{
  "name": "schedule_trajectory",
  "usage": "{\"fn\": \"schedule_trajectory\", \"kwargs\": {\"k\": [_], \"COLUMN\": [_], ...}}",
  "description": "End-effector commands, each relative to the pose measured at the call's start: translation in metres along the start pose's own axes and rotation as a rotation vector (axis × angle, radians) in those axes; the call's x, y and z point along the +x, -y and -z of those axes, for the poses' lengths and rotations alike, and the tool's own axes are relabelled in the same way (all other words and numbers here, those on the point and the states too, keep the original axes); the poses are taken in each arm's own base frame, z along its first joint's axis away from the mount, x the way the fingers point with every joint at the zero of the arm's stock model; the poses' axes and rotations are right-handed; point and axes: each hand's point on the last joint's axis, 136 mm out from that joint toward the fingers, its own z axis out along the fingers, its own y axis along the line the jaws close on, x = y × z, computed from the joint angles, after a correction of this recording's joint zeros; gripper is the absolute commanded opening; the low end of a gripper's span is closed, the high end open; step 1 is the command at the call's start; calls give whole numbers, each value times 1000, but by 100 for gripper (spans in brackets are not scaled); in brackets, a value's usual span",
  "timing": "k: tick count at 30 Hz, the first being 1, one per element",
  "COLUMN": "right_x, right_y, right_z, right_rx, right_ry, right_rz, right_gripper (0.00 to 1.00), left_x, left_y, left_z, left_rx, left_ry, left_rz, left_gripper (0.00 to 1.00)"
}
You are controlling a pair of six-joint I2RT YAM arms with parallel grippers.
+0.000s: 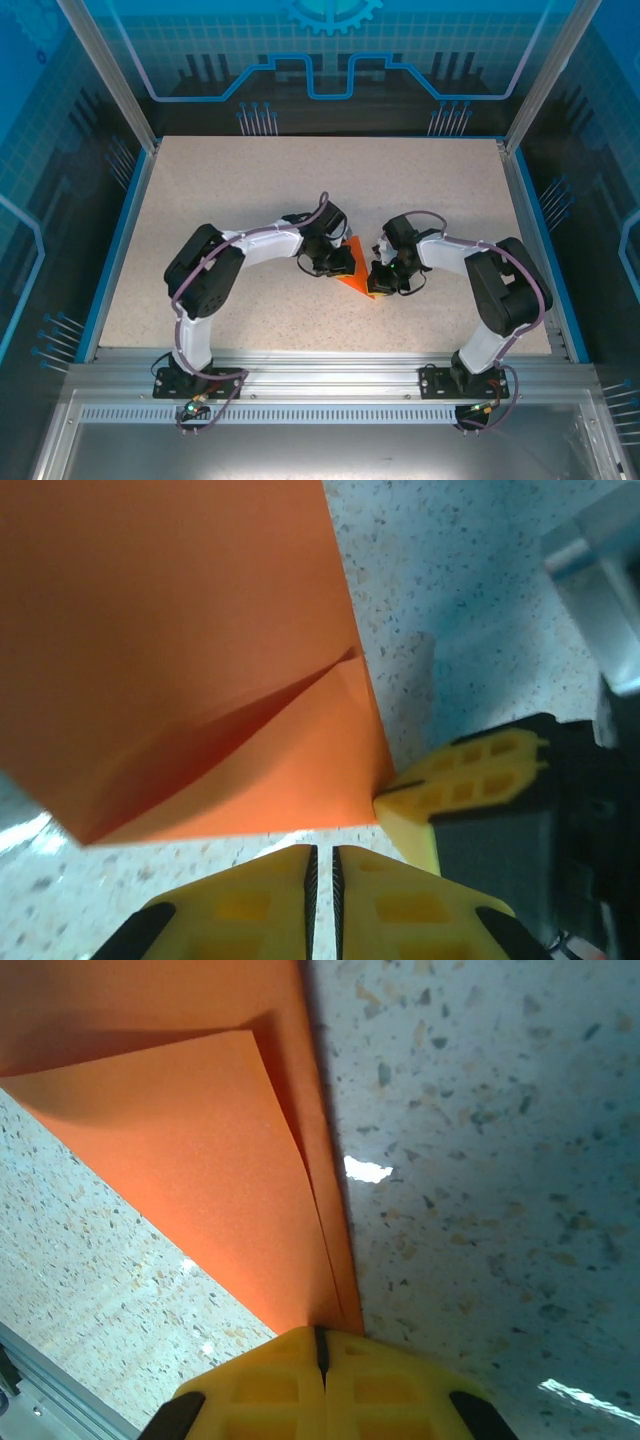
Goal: Fold a paper plane with a square sheet of paper (fold left side to right side)
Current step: Third fold the triangle at the center of the table.
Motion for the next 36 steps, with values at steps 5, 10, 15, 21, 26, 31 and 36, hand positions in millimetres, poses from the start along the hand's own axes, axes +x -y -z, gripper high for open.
{"fn": "schedule_trajectory", "kwargs": {"k": [5, 10, 15, 21, 26, 31, 36], "right_x": [11, 2, -5, -21, -25, -17, -2], "right_y": [26, 4, -22, -46, -43, -31, -16], "right_z": [1, 20, 22, 7, -7, -16, -21], "right_rx": [115, 61, -9, -36, -18, 10, 45], "right_ry": [-11, 36, 60, 58, 39, 14, -16], "right_rz": [-49, -37, -30, -13, -30, -54, -79], "right_gripper": [4, 4, 5, 4, 4, 4, 4], "left_x": [6, 14, 15, 15, 16, 16, 15], "left_y": [-26, -38, -44, -47, -50, -52, -56], "left_z": [-21, -25, -25, -25, -25, -24, -25], "left_rx": [-82, -108, -131, -144, -161, -171, -189], "left_ry": [-52, -63, -61, -58, -55, -54, -50], "left_rz": [41, 57, 60, 62, 67, 73, 78], "left_gripper": [17, 17, 17, 17, 16, 16, 16]}}
